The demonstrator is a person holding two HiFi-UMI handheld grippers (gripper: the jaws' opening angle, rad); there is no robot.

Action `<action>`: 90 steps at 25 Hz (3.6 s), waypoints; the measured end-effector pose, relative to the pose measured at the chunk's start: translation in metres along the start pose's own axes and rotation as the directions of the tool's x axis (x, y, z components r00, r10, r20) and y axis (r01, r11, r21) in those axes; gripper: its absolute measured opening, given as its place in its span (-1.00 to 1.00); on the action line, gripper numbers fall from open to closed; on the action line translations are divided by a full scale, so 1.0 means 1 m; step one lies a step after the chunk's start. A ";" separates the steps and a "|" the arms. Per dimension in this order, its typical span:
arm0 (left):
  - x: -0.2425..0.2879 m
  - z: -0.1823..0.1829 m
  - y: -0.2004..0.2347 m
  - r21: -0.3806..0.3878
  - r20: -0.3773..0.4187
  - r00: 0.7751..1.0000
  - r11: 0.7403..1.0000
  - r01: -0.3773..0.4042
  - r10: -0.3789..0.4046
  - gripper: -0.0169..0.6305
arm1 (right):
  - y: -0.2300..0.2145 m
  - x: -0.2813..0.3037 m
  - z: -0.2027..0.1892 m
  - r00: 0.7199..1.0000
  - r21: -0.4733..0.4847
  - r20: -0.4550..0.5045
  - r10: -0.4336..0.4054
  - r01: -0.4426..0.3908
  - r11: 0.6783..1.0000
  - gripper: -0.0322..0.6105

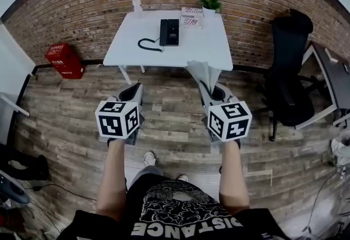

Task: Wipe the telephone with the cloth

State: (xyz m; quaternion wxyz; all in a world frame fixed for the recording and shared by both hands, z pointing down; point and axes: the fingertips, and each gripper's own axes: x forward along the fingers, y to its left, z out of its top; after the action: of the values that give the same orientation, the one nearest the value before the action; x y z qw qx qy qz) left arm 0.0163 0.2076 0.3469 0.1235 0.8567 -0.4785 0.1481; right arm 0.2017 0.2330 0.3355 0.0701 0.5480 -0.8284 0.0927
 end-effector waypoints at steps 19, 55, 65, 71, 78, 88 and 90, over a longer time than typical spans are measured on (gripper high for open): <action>0.142 0.052 0.152 0.006 -0.026 0.996 0.996 0.088 -0.088 -0.93 | -0.020 0.189 0.031 0.993 -0.008 -0.082 -0.085 0.085 0.996 -0.87; 0.304 0.080 0.308 -0.025 -0.080 0.986 0.989 0.144 -0.145 -0.93 | -0.070 0.423 0.064 0.983 -0.034 -0.124 -0.134 0.131 0.991 -0.87; 0.385 0.096 0.316 -0.074 -0.105 0.992 0.996 0.057 -0.065 -0.93 | -0.141 0.500 0.063 0.982 -0.046 -0.185 -0.041 0.033 0.998 -0.87; 0.414 0.096 0.318 -0.101 -0.118 0.992 0.995 0.024 -0.036 -0.93 | -0.170 0.539 0.049 0.972 -0.054 -0.234 0.000 -0.013 0.998 -0.87; 0.436 0.096 0.324 -0.135 -0.128 0.992 0.991 0.005 -0.022 -0.93 | -0.190 0.576 0.028 0.954 -0.059 -0.298 0.036 -0.056 0.997 -0.87; 0.446 0.087 0.332 -0.142 -0.152 0.988 0.990 -0.014 -0.008 -0.93 | -0.184 0.607 -0.005 0.922 -0.056 -0.377 0.088 -0.118 0.991 -0.87; 0.443 0.085 0.333 -0.148 -0.154 0.988 0.989 -0.016 -0.008 -0.93 | -0.180 0.609 -0.012 0.916 -0.045 -0.389 0.100 -0.127 0.991 -0.87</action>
State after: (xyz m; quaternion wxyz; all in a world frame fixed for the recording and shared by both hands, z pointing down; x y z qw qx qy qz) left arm -0.0367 -0.3398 0.4568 0.2236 0.8300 -0.4789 0.1781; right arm 0.1304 -0.3782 0.4935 0.2454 0.4672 -0.8314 0.1739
